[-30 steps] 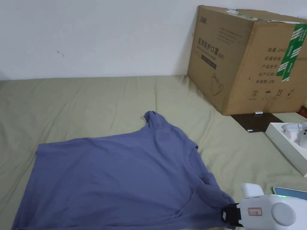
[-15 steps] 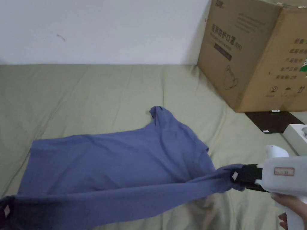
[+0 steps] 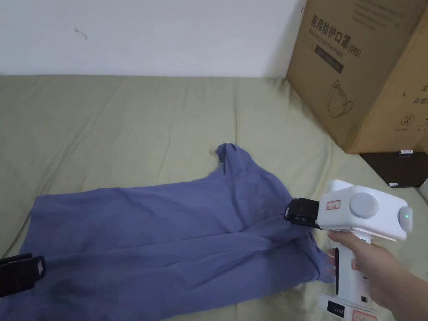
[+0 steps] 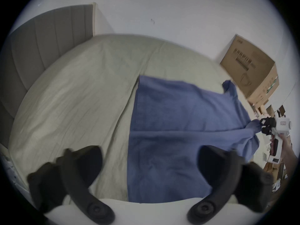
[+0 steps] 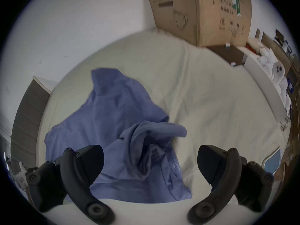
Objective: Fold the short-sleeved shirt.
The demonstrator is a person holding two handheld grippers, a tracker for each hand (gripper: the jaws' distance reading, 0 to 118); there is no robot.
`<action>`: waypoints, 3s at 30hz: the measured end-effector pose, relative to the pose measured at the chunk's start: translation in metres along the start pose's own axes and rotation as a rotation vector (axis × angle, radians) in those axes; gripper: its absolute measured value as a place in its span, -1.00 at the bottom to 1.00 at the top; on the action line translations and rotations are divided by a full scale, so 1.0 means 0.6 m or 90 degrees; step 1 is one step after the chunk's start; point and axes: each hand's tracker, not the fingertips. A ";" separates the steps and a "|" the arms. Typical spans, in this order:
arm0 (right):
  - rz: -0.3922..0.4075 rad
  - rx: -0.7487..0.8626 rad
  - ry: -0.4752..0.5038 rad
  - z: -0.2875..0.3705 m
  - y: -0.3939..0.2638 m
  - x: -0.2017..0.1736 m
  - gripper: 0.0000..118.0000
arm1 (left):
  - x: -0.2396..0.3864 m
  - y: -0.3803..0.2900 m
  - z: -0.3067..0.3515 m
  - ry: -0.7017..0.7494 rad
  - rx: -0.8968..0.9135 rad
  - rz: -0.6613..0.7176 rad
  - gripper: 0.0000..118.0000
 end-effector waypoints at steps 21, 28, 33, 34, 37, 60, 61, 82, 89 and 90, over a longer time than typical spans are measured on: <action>0.106 0.211 0.201 0.370 -0.223 -0.082 -0.94 | -0.009 -0.090 0.149 0.005 -0.010 0.006 -0.98; 0.073 0.161 0.213 0.358 -0.223 -0.074 -0.94 | -0.038 -0.100 0.007 0.058 -0.090 0.024 0.87; 0.058 0.138 0.190 0.337 -0.220 -0.060 -0.94 | 0.002 -0.124 -0.035 0.106 -0.119 -0.086 0.77; 0.055 0.135 0.187 0.333 -0.219 -0.057 -0.94 | 0.005 -0.120 -0.030 0.115 -0.114 -0.087 0.58; 0.052 0.135 0.171 0.324 -0.210 -0.043 -0.94 | 0.033 -0.113 0.002 0.107 -0.080 -0.080 -0.95; 0.115 -0.150 0.017 -0.008 -0.075 0.081 -0.43 | 0.060 -0.096 0.036 0.093 -0.087 -0.145 -0.94; 0.117 -0.156 0.024 -0.006 -0.075 0.080 -0.58 | 0.061 -0.096 0.035 0.095 -0.090 -0.148 -0.94; 0.082 -0.191 0.077 0.234 -0.260 0.126 -0.80 | -0.044 -0.157 0.204 -0.025 -0.122 -0.130 -0.38; 0.056 -0.064 0.084 0.286 -0.271 0.100 0.99 | -0.052 -0.181 0.264 -0.005 -0.054 -0.122 0.92; 0.051 -0.024 0.100 0.298 -0.267 0.091 0.99 | -0.054 -0.177 0.268 -0.012 -0.038 -0.109 0.92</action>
